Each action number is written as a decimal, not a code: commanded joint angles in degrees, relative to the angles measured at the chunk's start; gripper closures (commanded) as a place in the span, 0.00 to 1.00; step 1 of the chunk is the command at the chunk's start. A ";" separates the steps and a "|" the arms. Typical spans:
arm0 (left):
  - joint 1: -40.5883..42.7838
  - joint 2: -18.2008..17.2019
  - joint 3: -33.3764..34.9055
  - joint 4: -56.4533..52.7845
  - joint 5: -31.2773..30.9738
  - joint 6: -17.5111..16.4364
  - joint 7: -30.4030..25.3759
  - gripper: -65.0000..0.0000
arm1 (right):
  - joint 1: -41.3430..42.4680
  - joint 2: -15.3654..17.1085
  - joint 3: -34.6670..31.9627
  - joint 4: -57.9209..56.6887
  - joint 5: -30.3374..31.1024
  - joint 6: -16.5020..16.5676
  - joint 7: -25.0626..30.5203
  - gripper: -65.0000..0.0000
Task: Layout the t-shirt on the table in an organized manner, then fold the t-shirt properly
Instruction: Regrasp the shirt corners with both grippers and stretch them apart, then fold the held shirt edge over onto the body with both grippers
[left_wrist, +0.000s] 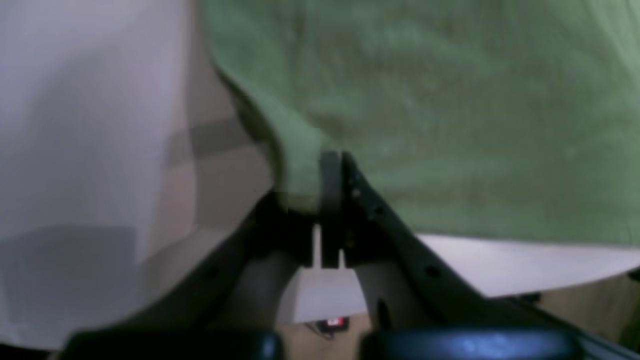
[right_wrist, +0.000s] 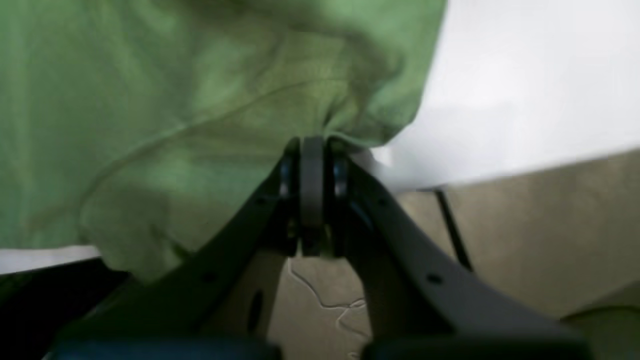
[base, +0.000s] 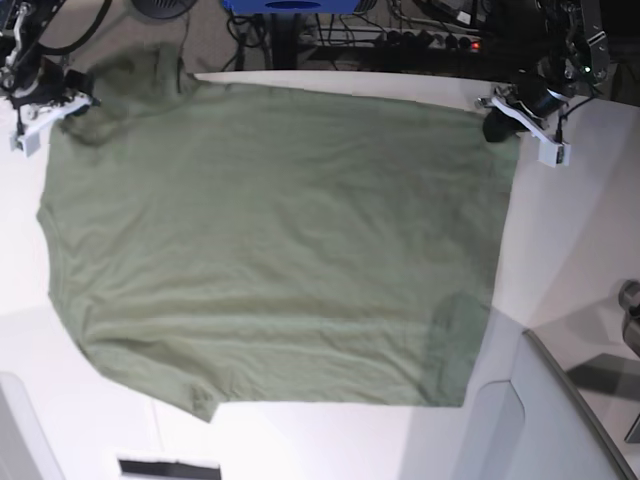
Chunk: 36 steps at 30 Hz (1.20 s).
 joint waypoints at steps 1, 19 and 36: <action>0.09 -0.84 -0.24 1.50 -0.74 0.47 -0.98 1.00 | 0.60 0.88 0.34 2.27 0.97 0.44 -0.03 0.99; -0.79 -1.10 -0.59 6.24 -0.74 0.82 -0.80 1.00 | 7.37 3.43 1.84 8.60 0.88 -1.84 -11.64 0.99; -14.85 1.36 0.02 4.31 9.90 3.11 5.79 1.00 | 19.32 8.96 -0.53 -3.97 0.88 -2.46 -13.48 0.99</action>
